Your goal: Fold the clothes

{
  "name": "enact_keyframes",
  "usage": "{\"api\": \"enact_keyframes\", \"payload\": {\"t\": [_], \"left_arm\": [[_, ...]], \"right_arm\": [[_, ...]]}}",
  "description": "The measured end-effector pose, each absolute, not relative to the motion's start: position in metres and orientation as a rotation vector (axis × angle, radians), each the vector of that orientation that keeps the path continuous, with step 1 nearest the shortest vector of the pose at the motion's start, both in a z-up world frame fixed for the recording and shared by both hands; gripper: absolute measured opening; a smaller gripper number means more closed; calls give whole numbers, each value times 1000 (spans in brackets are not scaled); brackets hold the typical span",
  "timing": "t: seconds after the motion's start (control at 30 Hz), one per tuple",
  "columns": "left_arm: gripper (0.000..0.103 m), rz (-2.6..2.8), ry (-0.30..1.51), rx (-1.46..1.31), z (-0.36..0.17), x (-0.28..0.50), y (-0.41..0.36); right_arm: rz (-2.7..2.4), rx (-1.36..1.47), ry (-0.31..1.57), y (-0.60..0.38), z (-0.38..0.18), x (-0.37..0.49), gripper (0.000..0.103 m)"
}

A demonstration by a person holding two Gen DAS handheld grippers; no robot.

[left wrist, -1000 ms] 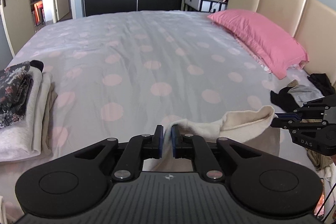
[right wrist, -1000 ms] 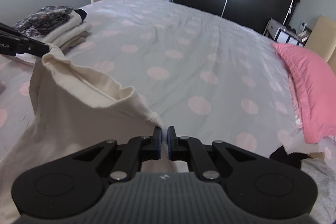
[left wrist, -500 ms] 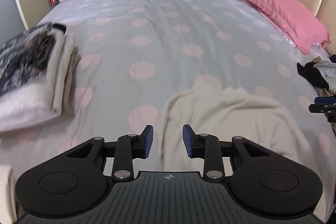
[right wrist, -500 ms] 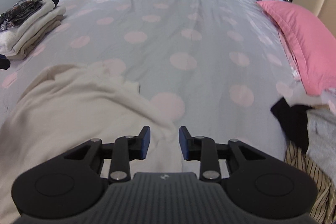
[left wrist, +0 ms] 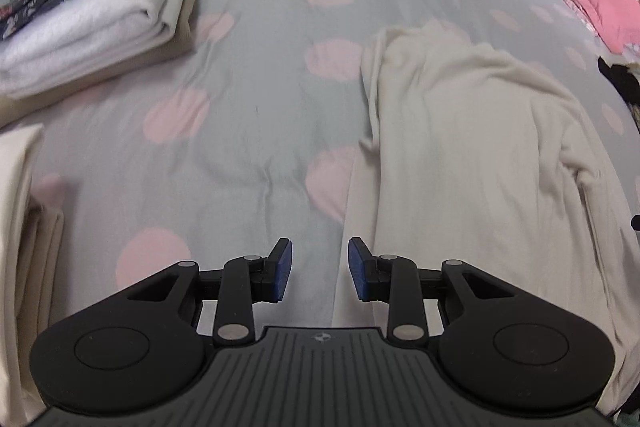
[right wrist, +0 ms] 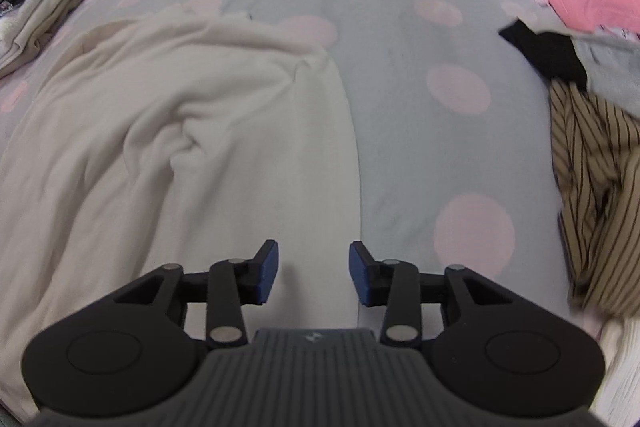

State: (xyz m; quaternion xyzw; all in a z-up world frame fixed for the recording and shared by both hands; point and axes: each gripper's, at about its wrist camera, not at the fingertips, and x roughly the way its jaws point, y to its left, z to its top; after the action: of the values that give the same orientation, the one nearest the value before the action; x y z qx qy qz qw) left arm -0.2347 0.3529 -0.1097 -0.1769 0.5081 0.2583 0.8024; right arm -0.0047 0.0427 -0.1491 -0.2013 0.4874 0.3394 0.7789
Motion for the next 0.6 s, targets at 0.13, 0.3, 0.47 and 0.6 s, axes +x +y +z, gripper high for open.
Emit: {"api": "enact_keyframes", "payload": {"t": [0.13, 0.3, 0.47, 0.6], "left_arm": [[29, 547, 1114, -393, -121, -248, 340], [29, 532, 1168, -405, -134, -256, 324], [29, 528, 1208, -419, -144, -262, 311], [29, 544, 1236, -416, -154, -266, 304]], "right_arm": [[677, -450, 1068, 32, -159, -20, 52], [630, -385, 1120, 18, -168, -36, 58], [605, -375, 1140, 9, -177, -51, 62], [617, -357, 1159, 7, -181, -63, 55]]}}
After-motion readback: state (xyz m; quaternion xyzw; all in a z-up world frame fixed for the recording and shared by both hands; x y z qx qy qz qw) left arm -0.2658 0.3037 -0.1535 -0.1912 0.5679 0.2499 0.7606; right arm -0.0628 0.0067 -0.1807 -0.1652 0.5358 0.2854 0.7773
